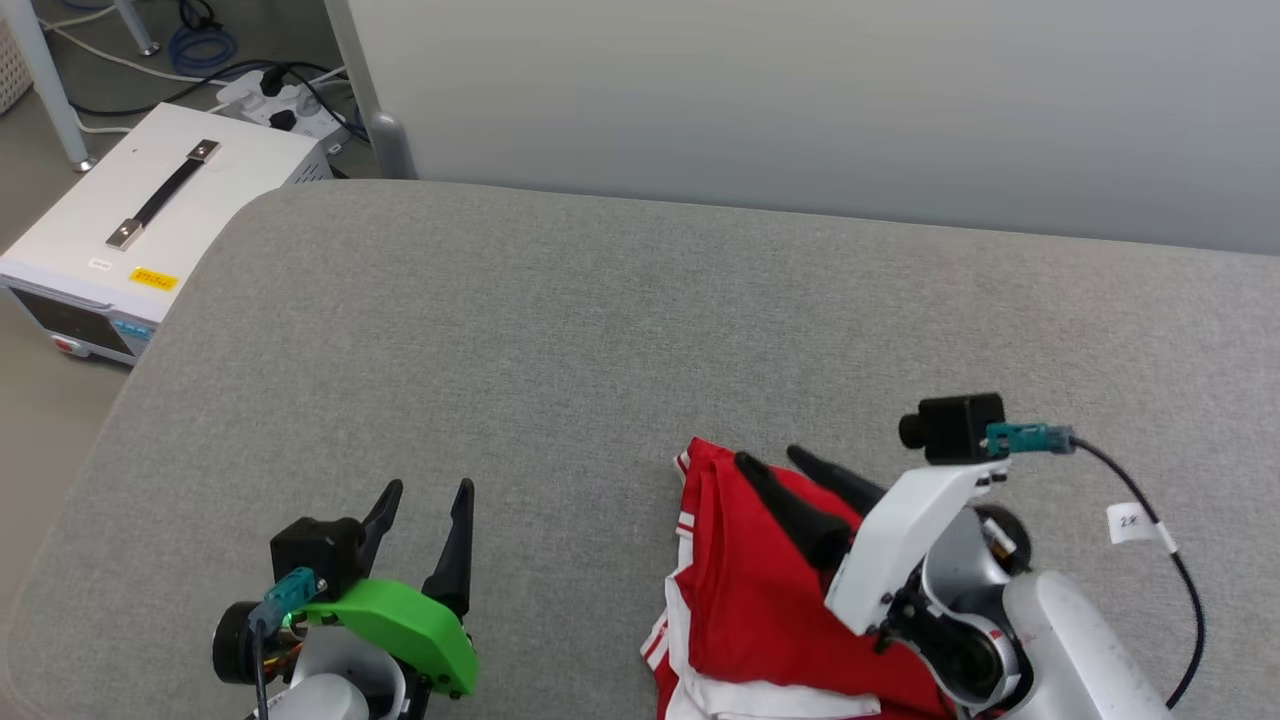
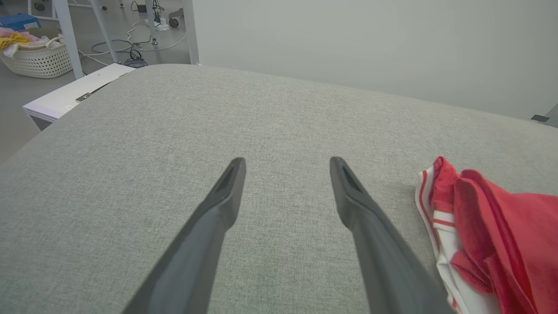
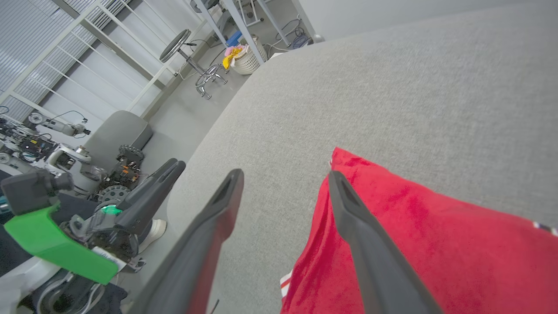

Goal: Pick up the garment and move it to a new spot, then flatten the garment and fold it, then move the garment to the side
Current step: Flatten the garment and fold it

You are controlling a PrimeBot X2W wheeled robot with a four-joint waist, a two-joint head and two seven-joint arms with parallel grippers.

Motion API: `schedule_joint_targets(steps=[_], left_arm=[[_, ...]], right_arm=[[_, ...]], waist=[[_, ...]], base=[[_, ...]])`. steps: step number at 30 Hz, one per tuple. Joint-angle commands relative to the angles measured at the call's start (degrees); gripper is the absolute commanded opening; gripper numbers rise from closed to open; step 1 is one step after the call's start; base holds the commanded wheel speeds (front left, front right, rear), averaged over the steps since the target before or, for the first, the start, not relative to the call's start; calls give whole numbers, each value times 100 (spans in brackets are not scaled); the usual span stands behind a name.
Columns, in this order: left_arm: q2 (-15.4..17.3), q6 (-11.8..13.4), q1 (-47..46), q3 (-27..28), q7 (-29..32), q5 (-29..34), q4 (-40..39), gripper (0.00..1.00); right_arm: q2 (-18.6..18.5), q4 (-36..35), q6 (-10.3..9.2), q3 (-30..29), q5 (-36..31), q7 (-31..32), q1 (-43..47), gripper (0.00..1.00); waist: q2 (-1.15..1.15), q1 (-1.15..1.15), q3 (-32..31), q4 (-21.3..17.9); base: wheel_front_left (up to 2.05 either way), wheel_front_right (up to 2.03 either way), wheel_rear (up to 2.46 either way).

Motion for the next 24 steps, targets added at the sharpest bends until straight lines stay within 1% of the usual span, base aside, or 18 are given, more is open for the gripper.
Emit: schedule_joint_targets(steps=[1, 4, 6, 10, 14, 16, 19, 21, 24], left_arm=[[-17, -25, 96, 45, -33, 67, -64, 100], [-62, -51, 85, 154, -33, 187, -191, 100], [-116, -73, 83, 277, -33, 305, -301, 100], [-266, -162, 152, 586, -33, 582, -556, 100], [-427, -344, 265, 862, -33, 888, -768, 100], [-510, -435, 327, 996, -33, 1033, -858, 100], [-656, -570, 424, 1185, -33, 1257, -967, 100], [-756, -662, 497, 1294, -33, 1387, -1002, 100], [-895, -787, 596, 1447, -34, 1575, -1038, 100]], right_arm=[[-93, -138, -1, -123, -390, 40, -155, 100], [-617, -432, -1, -318, -1326, -160, -285, 100], [-949, -545, -1, -468, -1684, -380, -289, 100], [-1489, -689, -1, -842, -2143, -893, -188, 100], [-1801, -795, -1, -1210, -2519, -1476, 87, 100], [-1819, -834, -1, -1439, -2655, -1787, 278, 100], [-1682, -919, -1, -1824, -2744, -2256, 611, 100], [-1479, -998, -1, -2050, -2764, -2505, 843, 100], [-1249, -1114, -1, -2214, -2877, -2762, 1158, 100]], waist=[[0, 0, 1, -66], [0, 0, 10, -130], [0, 0, 14, -164], [0, 0, 28, -240], [0, 0, 53, -302], [0, 0, 80, -336], [0, 0, 130, -378], [0, 0, 158, -411], [0, 0, 196, -454]], base=[[0, 0, 0], [0, 0, 0], [0, 0, 0], [0, 0, 0], [0, 0, 0], [0, 0, 0], [0, 0, 0], [0, 0, 0], [0, 0, 0]])
